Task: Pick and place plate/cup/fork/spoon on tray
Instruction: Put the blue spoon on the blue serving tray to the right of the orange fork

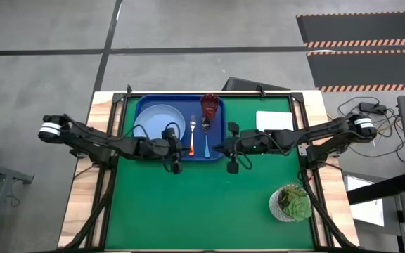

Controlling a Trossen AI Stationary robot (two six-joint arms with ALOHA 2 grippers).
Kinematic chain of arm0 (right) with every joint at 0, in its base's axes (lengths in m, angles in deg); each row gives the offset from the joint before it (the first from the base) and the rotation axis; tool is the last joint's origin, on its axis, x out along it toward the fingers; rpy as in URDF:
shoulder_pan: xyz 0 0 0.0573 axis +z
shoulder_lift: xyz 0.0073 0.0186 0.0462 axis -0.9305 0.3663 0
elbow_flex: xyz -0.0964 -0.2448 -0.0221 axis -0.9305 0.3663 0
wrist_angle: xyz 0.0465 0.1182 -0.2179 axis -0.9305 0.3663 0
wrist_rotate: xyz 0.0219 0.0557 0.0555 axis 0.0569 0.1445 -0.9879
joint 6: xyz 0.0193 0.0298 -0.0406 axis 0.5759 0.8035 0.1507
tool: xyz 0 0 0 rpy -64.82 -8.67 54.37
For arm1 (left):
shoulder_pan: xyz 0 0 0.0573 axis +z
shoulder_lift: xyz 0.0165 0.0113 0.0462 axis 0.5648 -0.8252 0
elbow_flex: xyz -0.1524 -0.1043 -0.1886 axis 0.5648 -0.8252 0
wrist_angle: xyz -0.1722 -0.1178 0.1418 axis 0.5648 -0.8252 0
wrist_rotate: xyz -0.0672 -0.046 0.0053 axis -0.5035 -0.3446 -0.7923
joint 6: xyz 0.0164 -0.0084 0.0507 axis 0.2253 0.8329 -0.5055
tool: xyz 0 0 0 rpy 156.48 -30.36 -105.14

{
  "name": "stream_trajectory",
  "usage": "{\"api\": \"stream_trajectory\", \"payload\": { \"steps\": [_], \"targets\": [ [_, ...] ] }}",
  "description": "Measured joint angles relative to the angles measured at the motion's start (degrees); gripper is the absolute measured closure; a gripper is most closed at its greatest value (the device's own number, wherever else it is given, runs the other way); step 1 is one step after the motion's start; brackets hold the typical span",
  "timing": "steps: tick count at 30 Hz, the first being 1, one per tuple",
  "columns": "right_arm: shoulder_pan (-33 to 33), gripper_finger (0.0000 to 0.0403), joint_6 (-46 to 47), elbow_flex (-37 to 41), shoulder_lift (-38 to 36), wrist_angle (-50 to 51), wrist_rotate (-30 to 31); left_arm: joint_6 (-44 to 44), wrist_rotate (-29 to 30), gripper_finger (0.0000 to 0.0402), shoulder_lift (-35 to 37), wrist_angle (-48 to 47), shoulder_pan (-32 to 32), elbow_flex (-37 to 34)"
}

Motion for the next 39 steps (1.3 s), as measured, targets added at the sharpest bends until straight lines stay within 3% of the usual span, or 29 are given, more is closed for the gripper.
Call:
{"api": "stream_trajectory", "payload": {
  "steps": [7,15,24,39],
  "targets": [
    [-0.1,0.0394,-2.4,4.7,-6.1,-2.5,0.0,-0.3,0.0,0.0401,-2.7,-8.4,4.2,5.8],
    [-0.1,0.0394,-4.3,7.8,-13.9,-3.7,0.0,-1.5,-3.3,0.0401,-8.3,-8.5,9.8,10.3],
    [-0.1,0.0394,-5.1,11.6,-19.2,-3.1,-0.1,-6.2,-4.3,0.0401,-19.6,-8.3,13.1,19.1],
    [-0.1,0.0394,-5.1,16.0,-28.2,-0.1,0.0,-6.1,-3.8,0.0402,-26.4,-6.6,20.9,20.8]
  ]
}}
